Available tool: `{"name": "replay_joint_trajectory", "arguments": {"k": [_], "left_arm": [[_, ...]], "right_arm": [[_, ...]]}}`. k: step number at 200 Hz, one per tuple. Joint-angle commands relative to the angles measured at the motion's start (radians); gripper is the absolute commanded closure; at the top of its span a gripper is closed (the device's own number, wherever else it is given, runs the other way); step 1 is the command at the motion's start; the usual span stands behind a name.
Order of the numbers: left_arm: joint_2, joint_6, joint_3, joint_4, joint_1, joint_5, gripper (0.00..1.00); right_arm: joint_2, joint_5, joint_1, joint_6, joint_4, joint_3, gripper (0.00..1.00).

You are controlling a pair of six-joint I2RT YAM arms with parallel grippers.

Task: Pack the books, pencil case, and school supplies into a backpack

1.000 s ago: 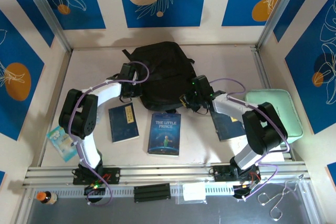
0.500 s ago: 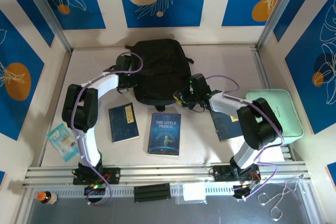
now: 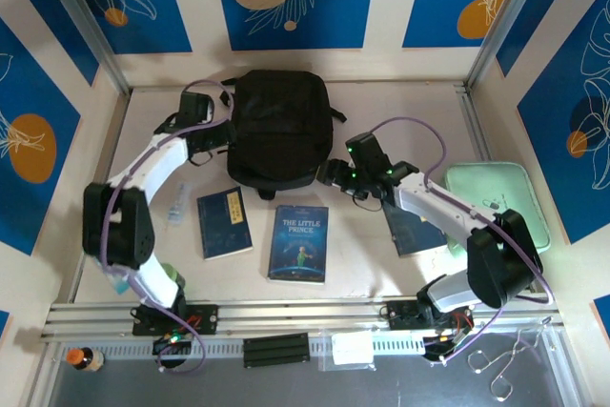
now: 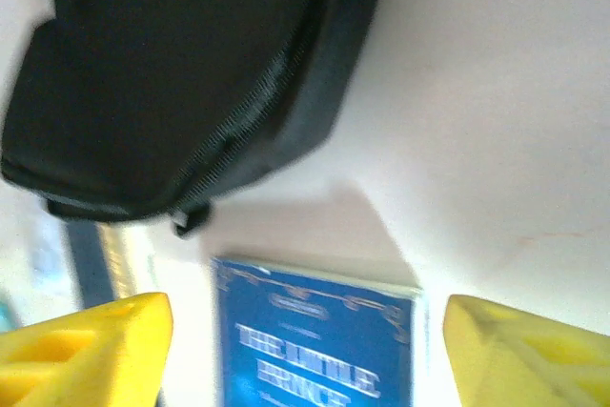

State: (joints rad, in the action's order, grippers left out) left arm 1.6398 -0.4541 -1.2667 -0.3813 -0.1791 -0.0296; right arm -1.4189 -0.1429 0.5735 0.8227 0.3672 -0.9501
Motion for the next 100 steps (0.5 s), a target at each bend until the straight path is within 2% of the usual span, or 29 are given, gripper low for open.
{"name": "replay_joint_trajectory", "arguments": {"k": [1,13,25,45,100], "left_arm": [[-0.09,0.003,0.068,0.009,-0.001,0.021,0.22],[-0.124,0.015,0.094,0.032,-0.002,0.022,0.15],[-0.146,0.036,0.112,0.058,-0.002,0.021,0.12],[-0.159,0.065,0.127,0.077,0.001,-0.023,0.06],[-0.15,0.094,0.137,0.145,0.003,-0.011,0.01]], "right_arm": [[-0.02,-0.098,0.052,-0.18,0.219,0.005,0.2],[-0.042,-0.128,0.092,-0.205,0.251,-0.002,0.15],[-0.072,-0.137,0.125,-0.223,0.266,-0.014,0.13],[-0.136,-0.159,0.165,-0.234,0.302,-0.046,0.12],[-0.273,-0.143,0.203,-0.213,0.342,-0.123,0.14]]}}
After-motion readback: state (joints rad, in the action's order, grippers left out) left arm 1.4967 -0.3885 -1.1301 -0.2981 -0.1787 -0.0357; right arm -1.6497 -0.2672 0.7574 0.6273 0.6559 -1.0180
